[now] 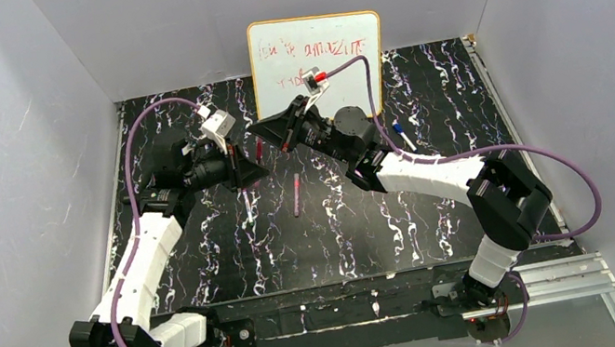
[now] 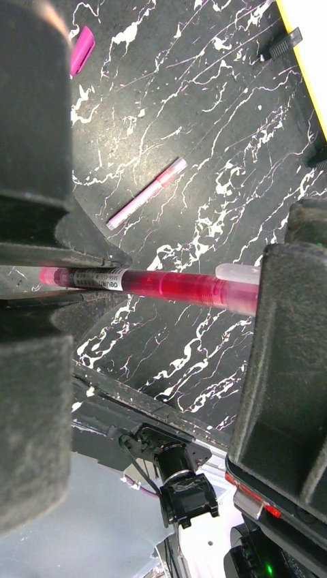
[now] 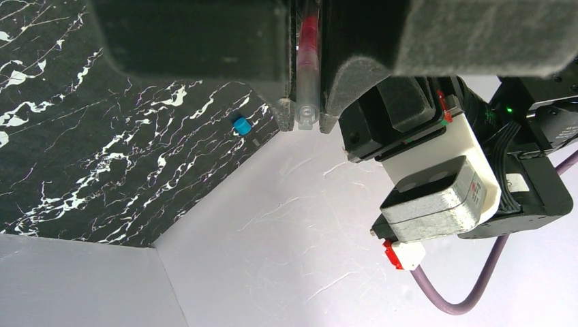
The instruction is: Insert the pens into the pen caps
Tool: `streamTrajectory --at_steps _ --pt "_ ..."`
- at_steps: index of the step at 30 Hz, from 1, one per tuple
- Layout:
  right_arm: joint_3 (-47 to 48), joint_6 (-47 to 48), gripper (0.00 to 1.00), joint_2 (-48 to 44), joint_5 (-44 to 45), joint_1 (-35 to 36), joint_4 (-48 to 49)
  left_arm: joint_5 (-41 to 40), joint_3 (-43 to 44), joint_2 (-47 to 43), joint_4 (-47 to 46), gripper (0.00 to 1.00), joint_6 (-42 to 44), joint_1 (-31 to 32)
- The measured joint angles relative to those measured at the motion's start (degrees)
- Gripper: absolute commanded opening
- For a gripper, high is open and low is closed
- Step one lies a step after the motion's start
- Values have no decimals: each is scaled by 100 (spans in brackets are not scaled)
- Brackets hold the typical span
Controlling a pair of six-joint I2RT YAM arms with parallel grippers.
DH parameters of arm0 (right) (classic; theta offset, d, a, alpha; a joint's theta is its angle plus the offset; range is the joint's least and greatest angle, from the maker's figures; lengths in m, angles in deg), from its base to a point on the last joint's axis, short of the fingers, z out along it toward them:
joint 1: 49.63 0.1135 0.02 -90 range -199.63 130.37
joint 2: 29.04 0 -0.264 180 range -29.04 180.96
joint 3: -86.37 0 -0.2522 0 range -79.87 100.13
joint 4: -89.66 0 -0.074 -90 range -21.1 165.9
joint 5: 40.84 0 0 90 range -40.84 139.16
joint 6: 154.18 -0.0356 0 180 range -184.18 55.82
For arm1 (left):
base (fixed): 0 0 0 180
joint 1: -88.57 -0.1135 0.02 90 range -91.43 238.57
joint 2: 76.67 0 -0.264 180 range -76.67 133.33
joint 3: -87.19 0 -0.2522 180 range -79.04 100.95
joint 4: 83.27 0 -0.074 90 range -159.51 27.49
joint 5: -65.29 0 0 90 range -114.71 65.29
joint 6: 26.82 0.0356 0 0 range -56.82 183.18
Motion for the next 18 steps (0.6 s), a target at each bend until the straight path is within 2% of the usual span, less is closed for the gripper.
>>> streamTrajectory --at_steps 11,18 --pt "-4 -2 1 2 26 0 83 -33 85 -2 57 0 -15 2" --pt "42 26 1 -7 251 0 273 7 85 -2 -461 0 -509 2"
